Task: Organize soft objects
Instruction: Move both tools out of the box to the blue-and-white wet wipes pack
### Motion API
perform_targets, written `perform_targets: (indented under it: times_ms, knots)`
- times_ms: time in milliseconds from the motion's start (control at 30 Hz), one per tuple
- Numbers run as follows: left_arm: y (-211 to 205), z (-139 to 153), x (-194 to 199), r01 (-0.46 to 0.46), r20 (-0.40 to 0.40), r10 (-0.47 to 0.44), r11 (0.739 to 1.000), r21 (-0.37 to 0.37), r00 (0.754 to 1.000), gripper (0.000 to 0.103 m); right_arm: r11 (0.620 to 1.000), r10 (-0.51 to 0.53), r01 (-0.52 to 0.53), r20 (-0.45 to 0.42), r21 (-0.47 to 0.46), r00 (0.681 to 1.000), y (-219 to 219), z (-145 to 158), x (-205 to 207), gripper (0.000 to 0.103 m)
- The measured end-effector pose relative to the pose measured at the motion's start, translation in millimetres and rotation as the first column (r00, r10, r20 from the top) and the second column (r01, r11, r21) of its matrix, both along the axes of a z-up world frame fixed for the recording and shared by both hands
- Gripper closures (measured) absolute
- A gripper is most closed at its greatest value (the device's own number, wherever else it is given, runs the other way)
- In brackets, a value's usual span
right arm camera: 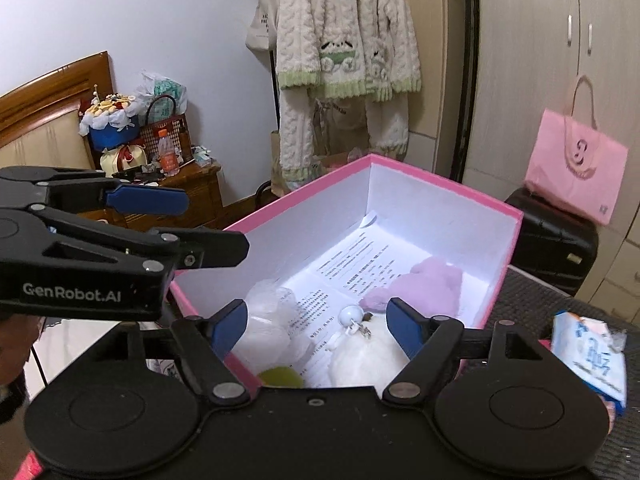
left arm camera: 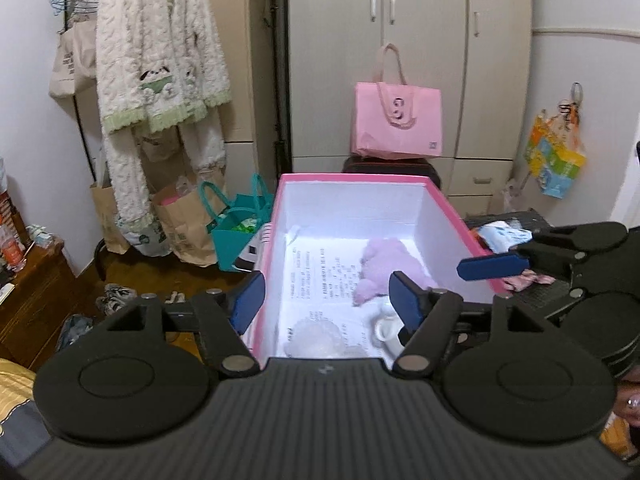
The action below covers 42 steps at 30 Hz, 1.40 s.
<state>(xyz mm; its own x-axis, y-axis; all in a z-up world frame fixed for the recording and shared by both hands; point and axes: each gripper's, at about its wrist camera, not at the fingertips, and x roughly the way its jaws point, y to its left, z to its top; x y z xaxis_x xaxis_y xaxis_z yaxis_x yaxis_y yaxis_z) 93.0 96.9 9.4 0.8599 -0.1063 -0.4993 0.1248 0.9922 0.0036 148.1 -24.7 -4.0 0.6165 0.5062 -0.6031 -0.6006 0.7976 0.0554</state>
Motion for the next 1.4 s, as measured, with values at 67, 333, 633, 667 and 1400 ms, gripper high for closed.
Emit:
perform_targets:
  times_ms: [67, 333, 633, 667, 1400]
  knots:
    - [-4.9, 3.3, -5.1, 0.019, 0.003, -0.019, 1.0, 0.002, 1.0, 0.034, 1.0, -0.001, 0.001, 0.025, -0.004, 1.0, -7.0, 5.2, -10.0, 0.022]
    - [-37.8, 14.7, -22.3, 0.089, 0.024, -0.09, 0.996, 0.032, 0.996, 0.031, 0.999, -0.033, 0.033, 0.107, -0.003, 0.994, -48.4, 19.3, -45.1, 0.021]
    - [-90.4, 17.1, -27.0, 0.213, 0.048, -0.215, 0.976, 0.046, 0.975, 0.03, 0.987, -0.156, 0.15, 0.117, 0.056, 0.981, -135.9, 14.6, -65.0, 0.018]
    - [-97.4, 15.7, -25.0, 0.224, 0.044, -0.226, 0.974, 0.045, 0.973, 0.03, 0.984, -0.171, 0.164, 0.109, 0.069, 0.979, -144.8, 10.9, -65.6, 0.018]
    - [-231.4, -36.4, 83.0, 0.223, -0.05, -0.224, 0.975, -0.02, 0.973, 0.03, 0.97, -0.235, 0.233, 0.014, 0.065, 0.972, -250.6, -70.6, 41.3, 0.018]
